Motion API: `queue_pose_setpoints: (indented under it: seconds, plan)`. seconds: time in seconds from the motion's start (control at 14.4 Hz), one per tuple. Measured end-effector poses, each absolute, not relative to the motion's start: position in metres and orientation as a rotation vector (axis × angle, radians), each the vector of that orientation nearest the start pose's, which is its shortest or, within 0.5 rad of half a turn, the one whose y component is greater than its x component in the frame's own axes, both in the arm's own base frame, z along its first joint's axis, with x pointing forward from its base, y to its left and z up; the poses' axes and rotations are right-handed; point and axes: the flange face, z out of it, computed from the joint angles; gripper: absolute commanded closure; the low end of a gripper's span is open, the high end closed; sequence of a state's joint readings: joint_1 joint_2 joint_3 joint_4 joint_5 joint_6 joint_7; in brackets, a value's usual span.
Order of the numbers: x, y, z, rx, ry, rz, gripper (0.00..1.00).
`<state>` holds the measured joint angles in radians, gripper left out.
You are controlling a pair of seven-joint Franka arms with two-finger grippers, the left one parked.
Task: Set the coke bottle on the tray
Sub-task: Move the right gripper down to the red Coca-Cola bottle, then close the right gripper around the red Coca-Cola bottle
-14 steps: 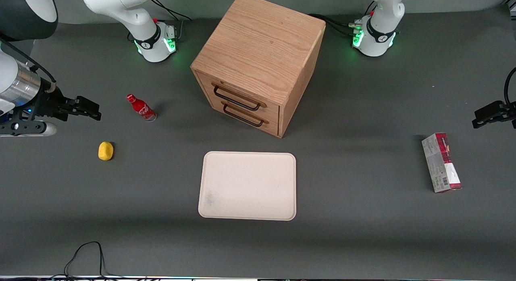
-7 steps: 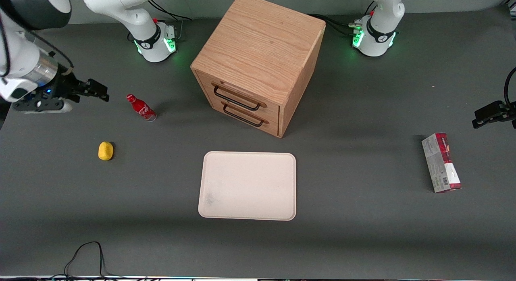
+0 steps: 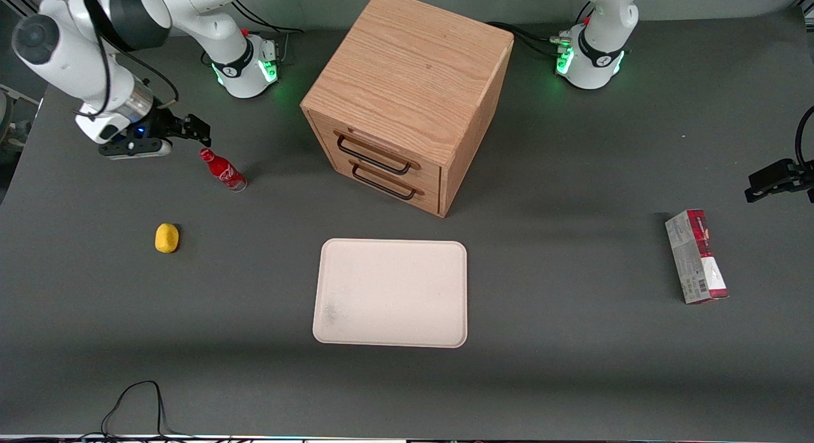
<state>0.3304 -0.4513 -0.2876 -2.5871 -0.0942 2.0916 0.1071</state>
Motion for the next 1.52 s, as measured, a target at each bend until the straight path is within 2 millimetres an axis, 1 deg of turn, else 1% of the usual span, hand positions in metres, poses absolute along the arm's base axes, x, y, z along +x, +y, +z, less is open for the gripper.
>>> queue_pose_setpoints:
  seconds: [0.14, 0.28, 0.49, 0.62, 0.83, 1.11, 1.25, 1.32, 1.52]
  plan:
    - [0.382, 0.005, 0.376, -3.099, -0.004, 0.064, 0.0]
    - [0.377, 0.002, 0.358, -3.095, 0.007, 0.051, 0.0]
    - [0.377, 0.004, 0.34, -3.1, 0.006, 0.039, 0.0]
    - [0.378, 0.004, 0.327, -3.109, 0.007, 0.061, 0.0]
    - [0.378, 0.005, 0.312, -3.12, 0.008, 0.099, 0.0]
    - [0.376, 0.005, 0.304, -3.125, 0.008, 0.133, 0.01]
    - [0.375, 0.005, 0.303, -3.125, 0.007, 0.147, 0.09]
    - [0.374, 0.004, 0.302, -3.125, 0.007, 0.165, 0.17]
    - [0.371, 0.004, 0.3, -3.126, 0.007, 0.204, 0.55]
